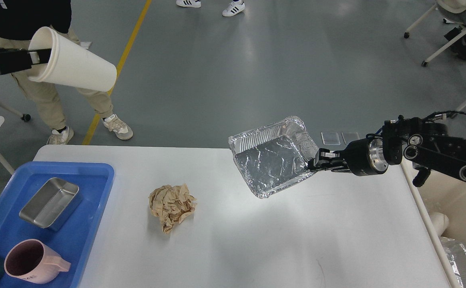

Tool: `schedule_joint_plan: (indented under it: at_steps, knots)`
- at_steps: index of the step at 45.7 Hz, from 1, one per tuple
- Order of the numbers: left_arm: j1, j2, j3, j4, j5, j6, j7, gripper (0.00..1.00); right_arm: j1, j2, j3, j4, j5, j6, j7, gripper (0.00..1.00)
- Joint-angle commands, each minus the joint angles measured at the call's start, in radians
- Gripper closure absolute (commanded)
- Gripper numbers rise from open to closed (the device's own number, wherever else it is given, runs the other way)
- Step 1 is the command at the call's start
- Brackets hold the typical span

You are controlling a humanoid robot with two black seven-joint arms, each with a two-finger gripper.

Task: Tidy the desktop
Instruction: 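Lift the paper cup and carry it over the held foil tray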

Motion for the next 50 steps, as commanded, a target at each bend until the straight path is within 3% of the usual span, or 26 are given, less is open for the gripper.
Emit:
schedule_joint_plan:
  at_steps: [1,7,15,20,32,50]
  knots:
    - [-0.161,-0.104,0.069,0.012,0.073,-0.065,0.054,0.99,0.0,0.006,0.0,0.001,0.0,0.0,0.001,1.0]
    - [-0.347,-0.221,0.255,0.063,0.22,-0.122,0.057,0.98,0.006,0.007,0.003,0.016,0.0,-0.002,0.001,1.0]
    - [-0.557,-0.385,0.511,0.164,0.263,-0.116,0.06,0.98,0.014,0.003,0.005,0.03,0.0,-0.002,0.001,1.0]
    - [-0.64,-0.497,0.595,0.205,0.291,-0.113,0.06,0.98,0.014,0.0,0.005,0.031,0.0,-0.002,0.001,1.0]
    - [-0.712,-0.765,0.605,0.334,0.341,-0.114,0.074,0.98,0.012,0.006,0.005,0.031,0.0,-0.002,0.001,1.0]
    - [-0.755,-1.084,0.767,0.537,0.366,-0.07,0.085,0.98,0.014,0.001,0.006,0.041,0.0,-0.008,0.001,1.0]
